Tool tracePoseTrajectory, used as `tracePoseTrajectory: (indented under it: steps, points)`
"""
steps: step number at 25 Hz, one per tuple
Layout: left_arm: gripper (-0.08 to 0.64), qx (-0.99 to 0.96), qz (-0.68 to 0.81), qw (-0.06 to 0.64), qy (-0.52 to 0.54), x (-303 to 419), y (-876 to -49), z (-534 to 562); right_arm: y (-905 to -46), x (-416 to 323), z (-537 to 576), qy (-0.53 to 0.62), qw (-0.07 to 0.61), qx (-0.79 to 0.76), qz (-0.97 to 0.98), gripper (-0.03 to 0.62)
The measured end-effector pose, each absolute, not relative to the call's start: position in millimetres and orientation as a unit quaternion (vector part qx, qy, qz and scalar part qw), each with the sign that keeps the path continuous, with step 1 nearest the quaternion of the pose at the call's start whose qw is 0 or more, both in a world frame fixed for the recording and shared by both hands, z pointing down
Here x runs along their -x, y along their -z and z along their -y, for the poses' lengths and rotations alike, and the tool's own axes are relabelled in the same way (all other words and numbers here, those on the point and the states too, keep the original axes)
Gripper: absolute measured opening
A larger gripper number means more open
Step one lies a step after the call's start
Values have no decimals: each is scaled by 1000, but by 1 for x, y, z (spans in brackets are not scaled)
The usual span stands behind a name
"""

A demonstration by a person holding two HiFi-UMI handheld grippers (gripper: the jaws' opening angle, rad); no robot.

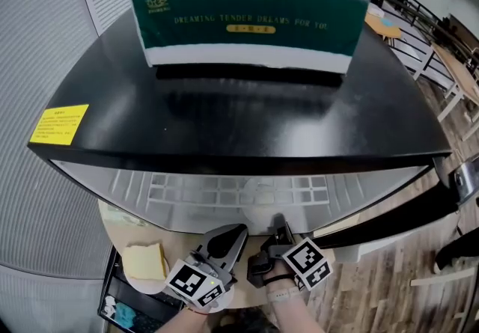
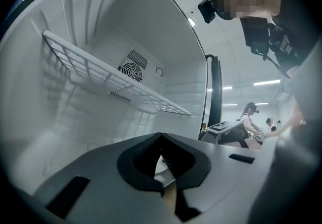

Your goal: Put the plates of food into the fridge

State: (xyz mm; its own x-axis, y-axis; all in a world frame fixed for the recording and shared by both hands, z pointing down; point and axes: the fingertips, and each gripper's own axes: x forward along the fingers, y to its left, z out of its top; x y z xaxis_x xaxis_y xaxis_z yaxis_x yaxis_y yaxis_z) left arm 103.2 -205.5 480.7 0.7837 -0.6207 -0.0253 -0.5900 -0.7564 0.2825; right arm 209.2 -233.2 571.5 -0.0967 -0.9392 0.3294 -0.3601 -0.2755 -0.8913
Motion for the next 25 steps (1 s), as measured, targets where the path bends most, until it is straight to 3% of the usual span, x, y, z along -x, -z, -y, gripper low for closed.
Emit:
tracePoseTrajectory:
  steps: [8,20,25]
  points:
    - [-9,-935,318,142,70,-106,-480,203,-576,-217,241,500,229,651,-524,17]
    - [-9,-930,327,147,81,-96,-474,195,-579,-232,237,364,17,747,-556,98]
    - [-9,-929,331,145,80,-90,-473,189,-577,-236,233,344,5,756,-556,133]
